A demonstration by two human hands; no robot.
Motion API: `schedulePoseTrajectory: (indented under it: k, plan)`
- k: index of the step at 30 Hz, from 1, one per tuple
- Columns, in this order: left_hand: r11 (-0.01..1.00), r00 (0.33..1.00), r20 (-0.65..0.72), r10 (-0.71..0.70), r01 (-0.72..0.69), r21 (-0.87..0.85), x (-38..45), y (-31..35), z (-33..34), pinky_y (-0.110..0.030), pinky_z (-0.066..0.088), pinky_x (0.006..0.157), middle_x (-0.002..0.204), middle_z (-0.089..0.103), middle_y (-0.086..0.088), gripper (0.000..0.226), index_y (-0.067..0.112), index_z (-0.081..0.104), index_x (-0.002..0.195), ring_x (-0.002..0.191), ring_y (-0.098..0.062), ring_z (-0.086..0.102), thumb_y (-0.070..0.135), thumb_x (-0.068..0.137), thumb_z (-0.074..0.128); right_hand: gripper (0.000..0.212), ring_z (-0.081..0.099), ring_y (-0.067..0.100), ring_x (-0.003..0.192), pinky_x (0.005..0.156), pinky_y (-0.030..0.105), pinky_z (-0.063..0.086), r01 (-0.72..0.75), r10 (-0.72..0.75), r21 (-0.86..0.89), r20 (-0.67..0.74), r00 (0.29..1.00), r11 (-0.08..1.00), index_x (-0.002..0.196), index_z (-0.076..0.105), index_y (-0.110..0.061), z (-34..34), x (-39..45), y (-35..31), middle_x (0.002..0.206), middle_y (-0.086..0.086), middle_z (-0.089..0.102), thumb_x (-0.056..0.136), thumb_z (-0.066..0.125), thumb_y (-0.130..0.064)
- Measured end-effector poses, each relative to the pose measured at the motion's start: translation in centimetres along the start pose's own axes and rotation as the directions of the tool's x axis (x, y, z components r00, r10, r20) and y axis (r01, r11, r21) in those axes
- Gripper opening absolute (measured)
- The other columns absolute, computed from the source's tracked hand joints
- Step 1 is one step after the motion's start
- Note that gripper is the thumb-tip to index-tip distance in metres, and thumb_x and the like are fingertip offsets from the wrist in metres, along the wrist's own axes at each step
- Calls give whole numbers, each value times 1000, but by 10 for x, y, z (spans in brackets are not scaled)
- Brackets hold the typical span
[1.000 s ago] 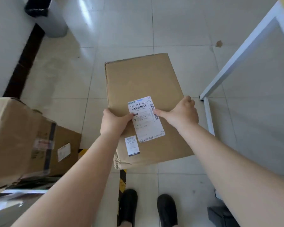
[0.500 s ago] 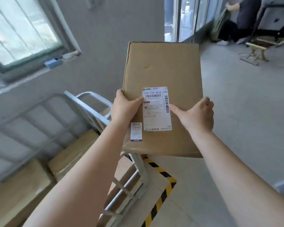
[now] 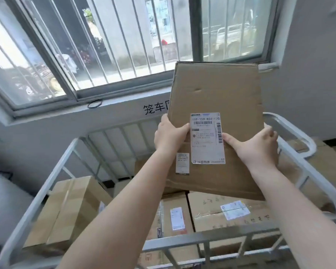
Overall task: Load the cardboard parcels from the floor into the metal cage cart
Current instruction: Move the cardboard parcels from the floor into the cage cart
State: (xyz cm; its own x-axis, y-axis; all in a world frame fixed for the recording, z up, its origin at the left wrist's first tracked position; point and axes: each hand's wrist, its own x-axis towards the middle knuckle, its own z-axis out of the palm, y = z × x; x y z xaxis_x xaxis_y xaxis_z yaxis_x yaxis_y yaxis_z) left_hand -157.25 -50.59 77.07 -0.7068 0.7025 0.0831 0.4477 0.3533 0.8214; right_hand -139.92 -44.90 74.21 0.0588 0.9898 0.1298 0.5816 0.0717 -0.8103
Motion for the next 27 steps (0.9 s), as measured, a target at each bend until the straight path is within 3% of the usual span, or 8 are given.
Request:
schedulePoseTrajectory:
  k: [12,15,17,21,27]
  plan:
    - [969,943,-222,-247,237,-70,126,-160,-146,-41,46,99,126,61,-2,59,17,47,129,117,-26,57,39,78,69,114,34,37,133,102,45,37,165,-159,9,312,937,986,141,24,4,231,-27,-125,143,21,33,62,76,-60]
    - [947,910,-271,-315,284,-149,152,-184,-174,-42,48,98,124,62,-2,70,18,48,128,115,-26,58,43,67,70,115,34,35,133,102,46,37,218,-214,32,375,902,975,141,24,3,278,-28,-155,143,19,33,62,76,-62]
    - [933,888,-297,-351,305,-190,170,-200,-193,-42,50,97,120,64,-2,72,17,50,125,112,-25,60,44,61,68,114,34,35,133,102,44,36,245,-239,38,399,885,969,141,24,3,306,-30,-175,142,19,34,63,75,-62]
    - [927,867,-336,-368,315,-203,207,-231,-231,-41,49,97,123,63,-1,56,17,48,126,111,-24,60,32,77,70,111,33,34,132,102,43,36,289,-281,45,414,866,956,140,25,3,355,-37,-213,142,18,34,64,74,-62]
    - [921,889,-276,-364,301,-246,268,-289,-284,-42,51,95,122,63,-2,70,16,47,129,110,-26,61,37,65,69,113,32,35,133,104,44,34,269,-250,3,378,892,963,142,23,3,434,-59,-261,144,18,31,64,74,-62]
